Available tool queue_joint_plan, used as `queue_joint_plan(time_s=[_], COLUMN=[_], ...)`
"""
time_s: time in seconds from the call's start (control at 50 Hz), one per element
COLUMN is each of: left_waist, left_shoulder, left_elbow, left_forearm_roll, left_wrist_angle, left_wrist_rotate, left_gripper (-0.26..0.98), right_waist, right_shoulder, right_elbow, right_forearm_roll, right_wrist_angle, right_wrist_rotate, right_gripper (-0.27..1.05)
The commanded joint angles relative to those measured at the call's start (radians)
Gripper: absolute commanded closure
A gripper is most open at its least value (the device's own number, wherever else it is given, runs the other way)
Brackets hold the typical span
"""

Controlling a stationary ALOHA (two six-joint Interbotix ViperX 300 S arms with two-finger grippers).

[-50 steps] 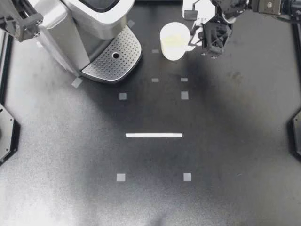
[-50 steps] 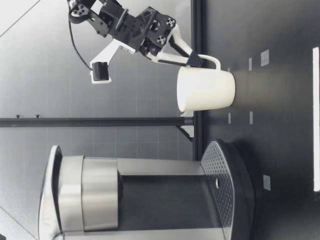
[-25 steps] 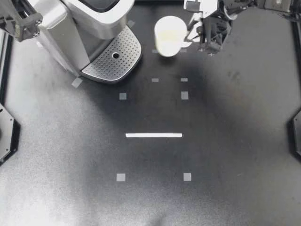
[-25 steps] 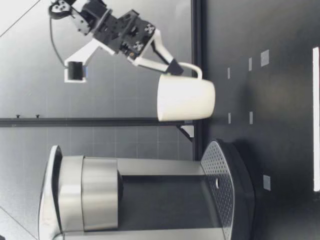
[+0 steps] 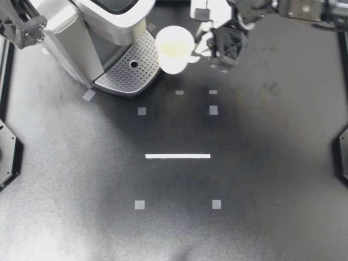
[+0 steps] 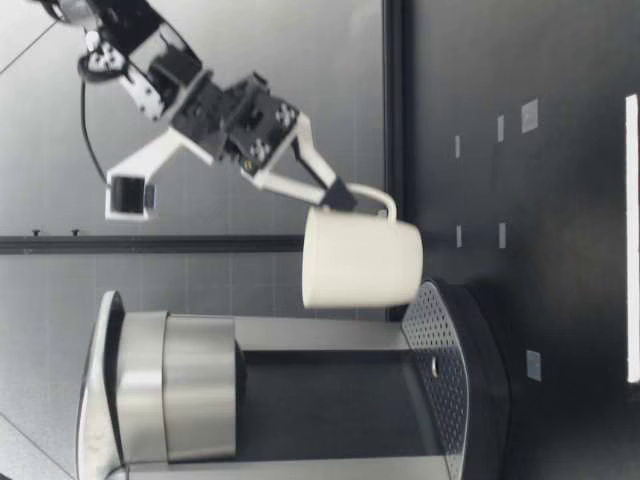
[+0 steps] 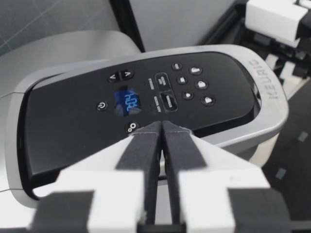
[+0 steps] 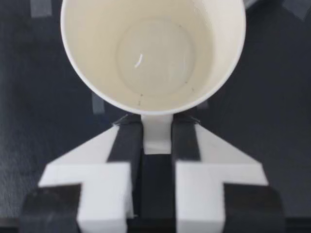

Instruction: Place the coffee capsule inside the capsule container, then place the cup onto the center of the cup tray.

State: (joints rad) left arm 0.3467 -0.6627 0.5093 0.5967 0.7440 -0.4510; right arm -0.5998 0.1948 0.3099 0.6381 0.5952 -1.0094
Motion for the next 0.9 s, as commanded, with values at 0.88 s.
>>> queue_joint_plan(time_s=[0.88], left_waist=[-0.002], left_shoulder=[-0.02], left_elbow=[0.003], left_forearm_roll=[-0.002], left_wrist_angle=[-0.005], left_wrist_rotate=[-0.002], left_gripper=[0.59], right_waist=[0.054], right_shoulder=[0.143], right_elbow=[-0.221], right_forearm_roll=[0.002], right_wrist_angle=[0.011], right_wrist_rotate=[0.0], right_gripper=[0.73])
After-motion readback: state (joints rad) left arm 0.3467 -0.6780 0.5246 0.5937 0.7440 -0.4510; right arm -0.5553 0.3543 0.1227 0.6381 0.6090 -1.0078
